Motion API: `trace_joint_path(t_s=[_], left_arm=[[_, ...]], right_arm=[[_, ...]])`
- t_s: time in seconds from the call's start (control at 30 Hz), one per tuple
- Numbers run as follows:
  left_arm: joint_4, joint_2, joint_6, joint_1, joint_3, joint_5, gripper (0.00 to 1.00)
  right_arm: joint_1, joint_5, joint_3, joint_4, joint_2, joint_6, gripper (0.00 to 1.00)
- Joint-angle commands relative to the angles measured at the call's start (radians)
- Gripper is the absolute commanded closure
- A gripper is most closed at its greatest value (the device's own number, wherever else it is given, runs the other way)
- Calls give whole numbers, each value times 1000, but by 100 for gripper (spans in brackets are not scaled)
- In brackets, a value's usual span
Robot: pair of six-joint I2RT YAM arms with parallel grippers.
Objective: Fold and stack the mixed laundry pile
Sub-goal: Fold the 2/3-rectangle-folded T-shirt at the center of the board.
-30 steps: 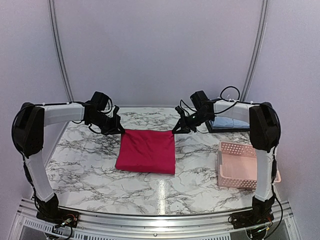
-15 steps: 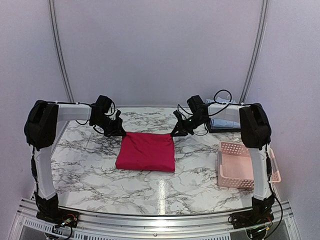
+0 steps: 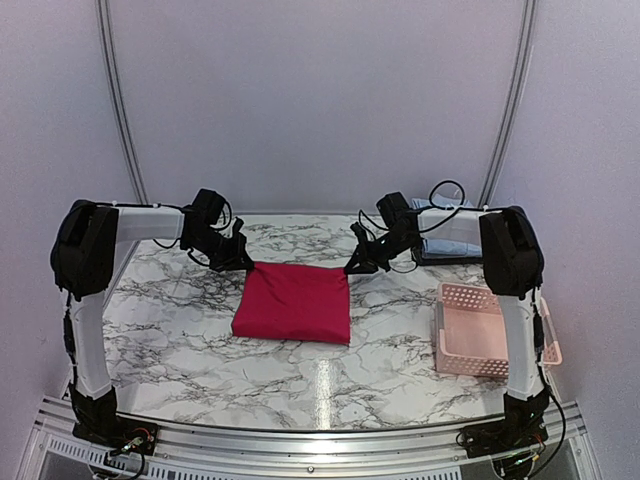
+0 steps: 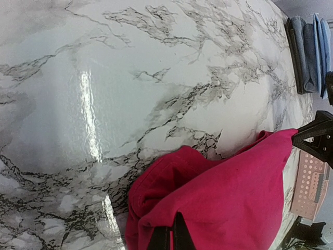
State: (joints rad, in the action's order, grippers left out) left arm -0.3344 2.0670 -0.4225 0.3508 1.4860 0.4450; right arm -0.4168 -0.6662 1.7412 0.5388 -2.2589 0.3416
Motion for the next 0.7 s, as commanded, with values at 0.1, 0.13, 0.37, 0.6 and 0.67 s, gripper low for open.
trace_joint_path(t_s=[0.1,0.13,0.37,0.6,0.67], left_arm=[[16,73,9,-7,49,2,100],[18,78,8,-7,53,6,100],[24,53,15,-4,68,22,100],[32,63,12,-3,77,11,100],[33,76,7,-3,88,11,100]], right_arm=[[23,51,20,-39,-21,20,100],[23,54,26,-37,-28,19,100],[23,48,32,-28,7,40,100],[32,74,-37,-38,33,18,100],[33,88,-33,-39,20,15,100]])
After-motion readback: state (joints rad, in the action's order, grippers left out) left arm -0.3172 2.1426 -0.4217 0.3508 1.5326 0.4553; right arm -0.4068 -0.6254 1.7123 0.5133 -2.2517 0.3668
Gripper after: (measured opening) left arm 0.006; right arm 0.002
